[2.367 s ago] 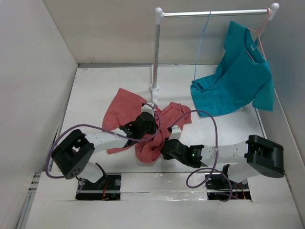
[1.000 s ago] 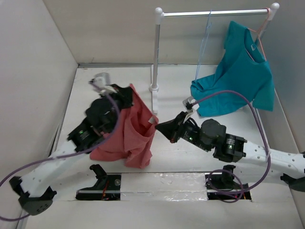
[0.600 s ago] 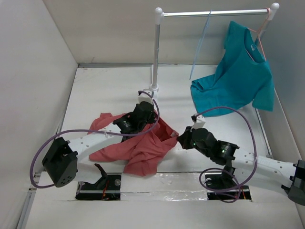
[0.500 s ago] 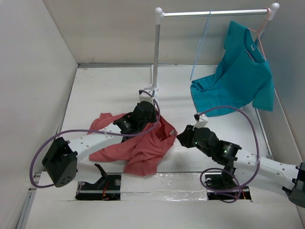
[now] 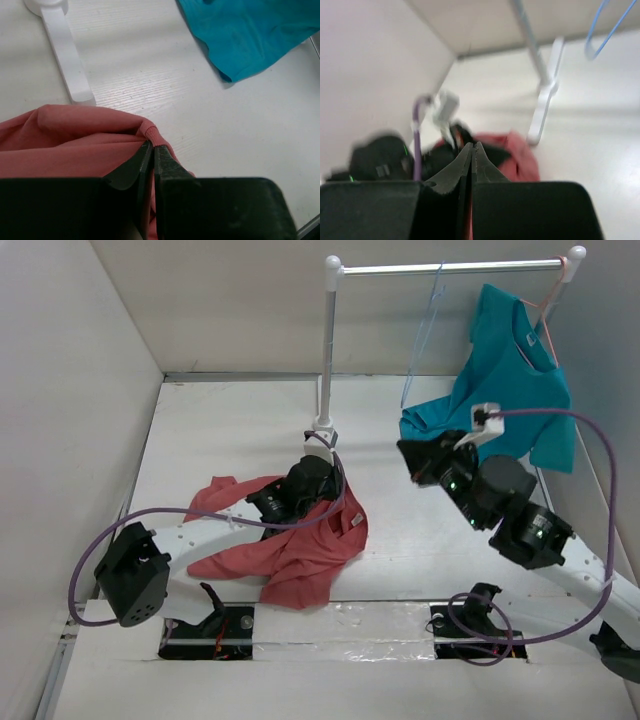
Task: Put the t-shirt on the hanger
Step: Pick up the hanger from the clothesline.
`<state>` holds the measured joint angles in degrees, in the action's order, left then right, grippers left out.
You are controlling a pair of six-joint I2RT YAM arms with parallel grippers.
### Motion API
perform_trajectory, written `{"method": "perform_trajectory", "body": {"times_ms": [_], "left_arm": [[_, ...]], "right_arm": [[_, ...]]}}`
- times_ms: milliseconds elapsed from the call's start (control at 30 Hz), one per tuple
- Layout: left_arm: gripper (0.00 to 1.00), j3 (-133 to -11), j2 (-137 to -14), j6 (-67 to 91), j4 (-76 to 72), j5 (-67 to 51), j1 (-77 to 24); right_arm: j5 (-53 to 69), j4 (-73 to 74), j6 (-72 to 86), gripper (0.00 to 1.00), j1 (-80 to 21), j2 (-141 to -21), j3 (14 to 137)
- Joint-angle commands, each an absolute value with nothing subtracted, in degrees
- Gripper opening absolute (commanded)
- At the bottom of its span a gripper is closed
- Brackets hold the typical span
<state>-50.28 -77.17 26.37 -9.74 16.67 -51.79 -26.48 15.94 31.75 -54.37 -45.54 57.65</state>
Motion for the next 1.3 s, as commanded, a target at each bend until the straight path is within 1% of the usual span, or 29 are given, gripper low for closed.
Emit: {"method": "perform_trajectory", "body": {"times_ms": [0, 67, 100, 133, 167, 200, 267, 300, 433, 500, 567, 633, 767, 1033, 1133, 1233, 1267], "left_arm": [[0.00, -51.42, -77.08, 26.54, -13.62, 16.26, -53.69], [0.00, -51.07, -76.56, 26.80, -13.71, 16.44, -54.40], [0.00, -50.19, -76.29, 26.98, -13.97, 16.26, -54.40], [0.00, -49.75, -75.85, 27.24, -14.32, 16.26, -54.93], [0.00, -49.14, -75.07, 27.33, -14.85, 16.00, -54.93], [0.00, -48.17, -74.62, 27.60, -15.11, 15.65, -54.93], [0.00, -46.94, -73.22, 27.95, -15.73, 15.38, -54.93], [0.00, -45.80, -72.86, 28.04, -15.99, 15.03, -54.93], [0.00, -43.07, -70.93, 28.48, -16.70, 14.33, -54.93], [0.00, -41.32, -69.88, 28.74, -17.75, 13.80, -55.45], [0.00, -40.35, -69.00, 28.92, -18.45, 13.36, -55.46], [0.00, -39.38, -68.64, 29.18, -18.54, 12.57, -55.46], [0.00, -37.27, -66.54, 29.79, -19.42, 12.22, -55.46], [0.00, -37.35, -65.74, 29.18, -19.07, 12.22, -55.99], [0.00, -37.79, -66.01, 29.09, -18.37, 12.13, -55.99], [0.00, -37.09, -65.74, 29.44, -19.07, 12.13, -55.99], [0.00, -37.26, -65.92, 29.36, -18.81, 12.13, -55.99]], "right_arm": [[-34.88, 17.31, 22.17, 0.00, -50.72, -51.22, 69.05], [-37.61, 16.62, 20.05, 0.01, -45.64, -56.32, 75.21], [-36.83, 16.18, 18.91, 0.09, -43.09, -58.16, 77.15], [-35.78, 16.08, 18.55, 0.25, -37.67, -60.18, 79.26], [-32.73, 16.08, 18.28, 0.57, -35.09, -64.38, 83.11], [-30.78, 16.17, 18.28, 0.65, -32.72, -66.34, 85.23], [-26.22, 16.43, 18.72, 0.72, -27.72, -70.64, 89.19], [-25.15, 17.57, 18.89, 0.73, -26.55, -74.93, 93.47], [-21.89, 19.42, 18.63, 0.71, -24.08, -83.75, 103.61], [-21.71, 20.82, 18.63, 0.68, -22.68, -88.65, 109.12], [-23.02, 22.23, 18.89, 0.63, -21.80, -91.83, 113.18], [-23.03, 24.34, 18.90, 0.61, -19.61, -96.21, 118.79], [-25.30, 29.26, 18.11, 0.57, -18.28, -103.17, 127.43], [-20.31, 26.46, 16.96, 0.56, -16.96, -106.87, 127.53], [-19.43, 25.84, 17.14, 0.54, -16.96, -107.75, 127.62], [-19.68, 25.31, 17.05, 0.44, -16.96, -107.75, 126.39], [-19.95, 25.05, 17.05, 0.32, -16.44, -107.67, 126.04]]}}
